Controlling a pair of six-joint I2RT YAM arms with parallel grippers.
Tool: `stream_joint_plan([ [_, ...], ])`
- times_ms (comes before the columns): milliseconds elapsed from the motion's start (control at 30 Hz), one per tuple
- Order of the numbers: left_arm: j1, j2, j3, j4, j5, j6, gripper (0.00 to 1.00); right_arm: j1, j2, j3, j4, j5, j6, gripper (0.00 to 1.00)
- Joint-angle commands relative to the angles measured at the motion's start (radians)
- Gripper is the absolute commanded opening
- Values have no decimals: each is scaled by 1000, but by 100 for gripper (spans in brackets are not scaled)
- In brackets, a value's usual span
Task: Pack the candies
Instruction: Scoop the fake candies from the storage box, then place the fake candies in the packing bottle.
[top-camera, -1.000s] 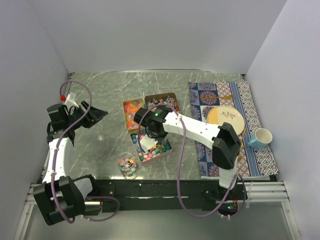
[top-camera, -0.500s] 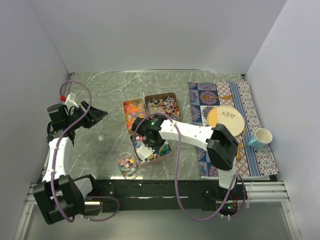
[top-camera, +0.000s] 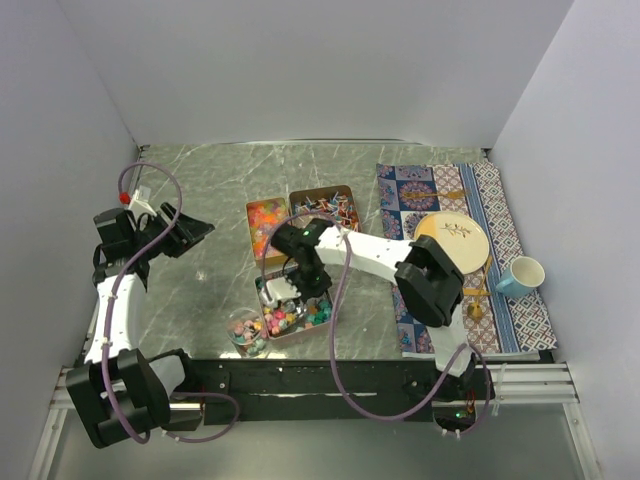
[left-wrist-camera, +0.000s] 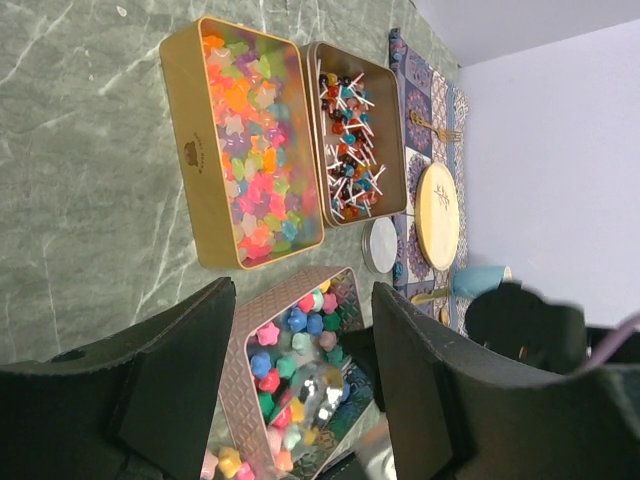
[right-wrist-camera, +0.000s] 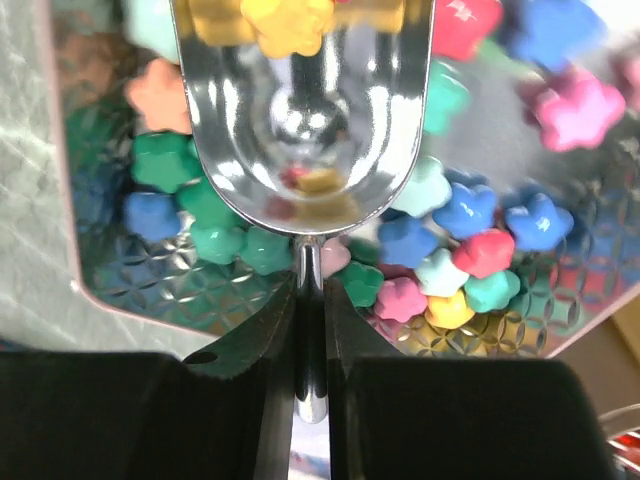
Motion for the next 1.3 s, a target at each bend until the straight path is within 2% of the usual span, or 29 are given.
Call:
stream_joint_plan([
  [0,7,26,29,7,-12,20,63,-83,-84,-42,98,-199,56,0],
  [233,6,89,72,8,-24,29,63,-158,-185,-177,233,-305,88,0],
  [400,6,118,95,10,-21,29,62,-171,-259,-245,347,-303,143,0],
  [567,6,122,101,13,-24,26,62,-171,-308,-250,341,-233,159,0],
  [733,7,109,97,16,-36,26,62,-165,-333,-109,160,-127,110,0],
  [900,6,124,103,39,-51,11,63,-123,-304,106,-38,18,79,0],
  [1100,7,158,201,-5,-120,40,62,-5,-235,253,-165,192,38,0],
  [1267,7,132,212,-19,-136,31,62,62,-163,359,-213,240,79,0],
])
